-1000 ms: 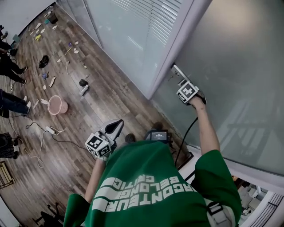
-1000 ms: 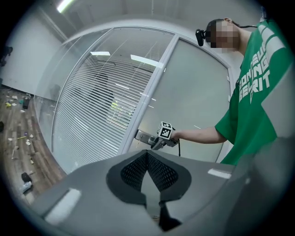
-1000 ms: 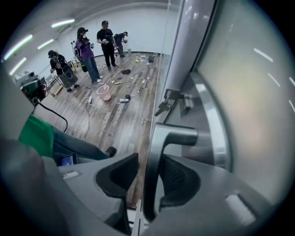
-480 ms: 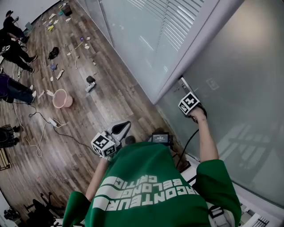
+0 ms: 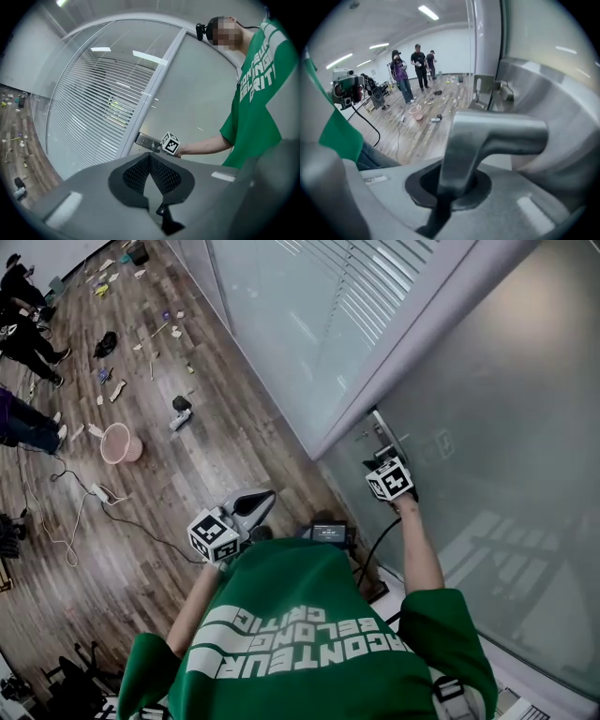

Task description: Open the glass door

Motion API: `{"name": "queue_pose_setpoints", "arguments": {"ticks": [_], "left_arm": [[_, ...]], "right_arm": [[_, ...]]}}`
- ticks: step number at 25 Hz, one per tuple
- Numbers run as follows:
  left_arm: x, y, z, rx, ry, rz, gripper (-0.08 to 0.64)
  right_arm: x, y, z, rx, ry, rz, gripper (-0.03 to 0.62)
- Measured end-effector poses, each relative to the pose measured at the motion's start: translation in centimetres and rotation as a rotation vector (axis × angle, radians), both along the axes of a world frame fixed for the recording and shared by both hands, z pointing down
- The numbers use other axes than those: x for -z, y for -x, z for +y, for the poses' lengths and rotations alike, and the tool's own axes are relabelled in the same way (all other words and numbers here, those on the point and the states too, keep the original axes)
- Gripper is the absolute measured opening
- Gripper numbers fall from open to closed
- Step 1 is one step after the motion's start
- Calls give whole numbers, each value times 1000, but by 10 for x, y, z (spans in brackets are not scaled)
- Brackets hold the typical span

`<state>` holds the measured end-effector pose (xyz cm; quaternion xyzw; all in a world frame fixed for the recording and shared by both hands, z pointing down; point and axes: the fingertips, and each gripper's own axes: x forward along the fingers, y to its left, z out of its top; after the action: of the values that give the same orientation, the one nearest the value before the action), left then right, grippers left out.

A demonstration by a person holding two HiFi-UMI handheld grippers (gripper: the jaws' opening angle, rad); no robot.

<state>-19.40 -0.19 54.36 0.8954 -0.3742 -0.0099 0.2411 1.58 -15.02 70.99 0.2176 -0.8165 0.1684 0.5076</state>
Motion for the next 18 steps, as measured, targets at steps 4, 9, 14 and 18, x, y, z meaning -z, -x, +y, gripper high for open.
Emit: {"name": "queue_pose_setpoints", "arguments": {"ticks": [4,9,14,18], "left_arm": [[0,-4,-10,-13,-2,-4,9],[-4,-1,-13,-8,8,-5,9],[-2,-1,-15,-16,8,-2,9],[1,-10,-21,-31,6,-8,9]], "right_arm": [[2,9,-13,9,-138,-159,-8],[1,10,-18,9,-182,-183,-8],[5,8,-20,-1,-187,-179,-8],[5,3,-27,-10,-192,-182,-8]]}}
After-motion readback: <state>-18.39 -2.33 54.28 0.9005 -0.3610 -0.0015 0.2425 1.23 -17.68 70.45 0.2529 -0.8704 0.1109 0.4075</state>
